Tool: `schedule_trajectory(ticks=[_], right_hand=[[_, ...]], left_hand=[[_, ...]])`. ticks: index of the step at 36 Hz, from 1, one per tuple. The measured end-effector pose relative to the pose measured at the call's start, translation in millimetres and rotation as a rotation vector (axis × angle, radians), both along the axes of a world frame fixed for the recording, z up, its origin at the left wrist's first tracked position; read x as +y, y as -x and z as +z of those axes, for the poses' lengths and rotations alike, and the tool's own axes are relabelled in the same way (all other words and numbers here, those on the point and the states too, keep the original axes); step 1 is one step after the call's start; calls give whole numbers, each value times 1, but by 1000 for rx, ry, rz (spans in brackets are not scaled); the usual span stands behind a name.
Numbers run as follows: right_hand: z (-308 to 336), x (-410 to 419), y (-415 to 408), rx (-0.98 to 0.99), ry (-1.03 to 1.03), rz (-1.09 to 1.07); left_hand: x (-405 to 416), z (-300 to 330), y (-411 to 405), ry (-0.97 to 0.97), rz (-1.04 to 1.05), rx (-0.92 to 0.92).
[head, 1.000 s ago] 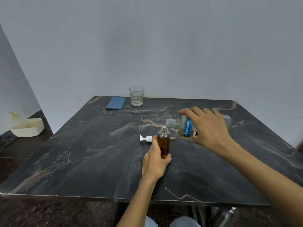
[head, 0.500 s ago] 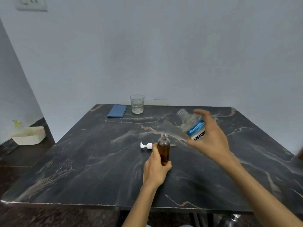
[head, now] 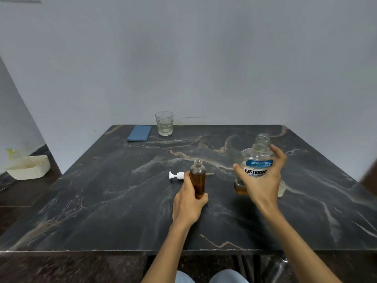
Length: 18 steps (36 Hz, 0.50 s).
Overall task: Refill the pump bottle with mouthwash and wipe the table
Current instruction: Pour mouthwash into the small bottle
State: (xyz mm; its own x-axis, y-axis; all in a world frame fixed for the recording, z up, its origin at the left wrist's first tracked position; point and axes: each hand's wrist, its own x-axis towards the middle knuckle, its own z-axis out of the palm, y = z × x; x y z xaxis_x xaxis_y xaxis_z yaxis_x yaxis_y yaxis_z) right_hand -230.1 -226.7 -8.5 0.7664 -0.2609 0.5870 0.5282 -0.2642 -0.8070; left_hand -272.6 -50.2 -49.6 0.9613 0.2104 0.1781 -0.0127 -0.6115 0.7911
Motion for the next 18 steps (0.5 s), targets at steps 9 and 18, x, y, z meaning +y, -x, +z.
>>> schedule_trajectory(ticks=[9,18], right_hand=[[-15,-6,-9,-3,56,2],[-24,-10,-12,29,18,-17]], left_hand=[[-1,1,1,1,13,-6],[-1,2,2,-1,18,-14]])
